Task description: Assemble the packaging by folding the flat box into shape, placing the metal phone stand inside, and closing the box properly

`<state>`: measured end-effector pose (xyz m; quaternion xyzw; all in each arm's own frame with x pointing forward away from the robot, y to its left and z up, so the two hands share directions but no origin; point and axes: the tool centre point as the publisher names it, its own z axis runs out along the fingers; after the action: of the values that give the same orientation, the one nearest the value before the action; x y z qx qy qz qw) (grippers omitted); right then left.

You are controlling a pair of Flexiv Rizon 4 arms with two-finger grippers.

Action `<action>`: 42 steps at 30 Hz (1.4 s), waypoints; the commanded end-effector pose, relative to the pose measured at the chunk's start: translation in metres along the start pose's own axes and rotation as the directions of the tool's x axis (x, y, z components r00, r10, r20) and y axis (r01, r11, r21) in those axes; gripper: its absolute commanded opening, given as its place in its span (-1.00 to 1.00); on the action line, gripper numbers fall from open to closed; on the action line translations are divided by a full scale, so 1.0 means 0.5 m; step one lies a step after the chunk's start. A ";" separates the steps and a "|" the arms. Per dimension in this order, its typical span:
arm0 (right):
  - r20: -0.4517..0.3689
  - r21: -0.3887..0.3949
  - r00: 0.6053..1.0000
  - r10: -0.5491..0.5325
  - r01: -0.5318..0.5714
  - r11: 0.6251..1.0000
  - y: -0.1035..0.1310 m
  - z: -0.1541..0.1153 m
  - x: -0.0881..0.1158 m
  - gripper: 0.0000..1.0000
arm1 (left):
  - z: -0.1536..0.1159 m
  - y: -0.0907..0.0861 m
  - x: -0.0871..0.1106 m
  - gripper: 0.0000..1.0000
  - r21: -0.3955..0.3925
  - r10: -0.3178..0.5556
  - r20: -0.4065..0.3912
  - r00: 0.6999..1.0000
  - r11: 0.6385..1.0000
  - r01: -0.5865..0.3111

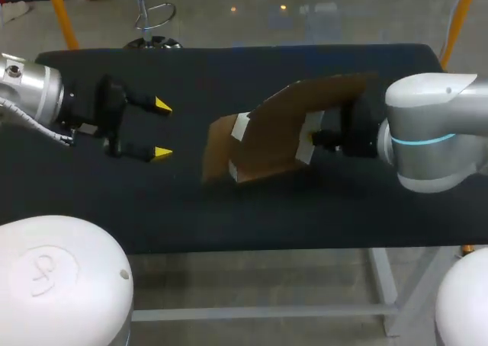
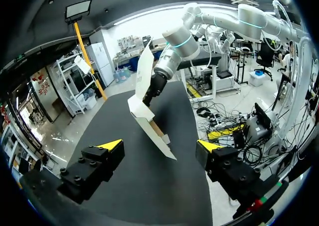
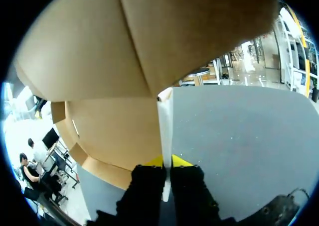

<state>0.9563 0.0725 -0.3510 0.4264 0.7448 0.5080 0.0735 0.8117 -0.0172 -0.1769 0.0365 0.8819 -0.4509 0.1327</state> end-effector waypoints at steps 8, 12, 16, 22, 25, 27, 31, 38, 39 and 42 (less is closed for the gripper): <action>-0.127 0.204 0.992 0.015 0.012 0.979 0.008 -0.005 -0.007 -1.00 | -0.005 0.001 -0.016 1.00 -0.001 -0.001 -0.126 0.992 1.000 0.001; -0.117 0.218 0.993 0.022 0.004 0.976 0.007 -0.006 -0.005 -1.00 | 0.001 0.002 -0.017 1.00 -0.026 0.016 -0.132 0.991 0.999 -0.020; -0.084 0.339 0.991 0.103 -0.069 0.938 0.007 -0.012 -0.004 -1.00 | 0.006 0.009 -0.015 1.00 -0.047 0.047 -0.143 0.989 0.997 -0.054; -0.120 0.438 0.980 0.161 -0.094 0.894 0.002 -0.024 -0.005 -1.00 | 0.005 0.021 -0.013 1.00 -0.087 0.082 -0.142 0.986 0.992 -0.095; -0.117 0.486 0.977 0.179 -0.101 0.868 -0.001 -0.032 -0.003 -1.00 | 0.004 0.024 -0.012 1.00 -0.106 0.094 -0.150 0.984 0.988 -0.111; -0.098 0.521 0.976 0.192 -0.114 0.846 -0.005 -0.037 -0.001 -1.00 | 0.003 0.027 -0.011 1.00 -0.120 0.094 -0.152 0.984 0.986 -0.112; 0.014 0.569 0.976 0.219 -0.188 0.801 -0.029 -0.047 0.009 -1.00 | -0.001 0.036 -0.008 1.00 -0.126 0.087 -0.158 0.984 0.986 -0.107; 0.063 0.601 0.975 0.212 -0.206 0.772 -0.064 -0.051 0.031 -1.00 | -0.003 0.056 -0.005 1.00 -0.147 0.032 -0.158 0.987 0.988 -0.055; 0.063 0.601 0.975 0.212 -0.206 0.772 -0.064 -0.051 0.031 -1.00 | -0.003 0.056 -0.005 1.00 -0.147 0.032 -0.158 0.987 0.988 -0.055; 0.063 0.601 0.975 0.212 -0.206 0.772 -0.064 -0.051 0.031 -1.00 | -0.003 0.056 -0.005 1.00 -0.147 0.032 -0.158 0.987 0.988 -0.055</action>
<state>0.9144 0.0604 -0.3633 0.5045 0.8085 0.2765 -0.1235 0.8187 0.0002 -0.1983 0.0801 0.9193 -0.3774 0.0782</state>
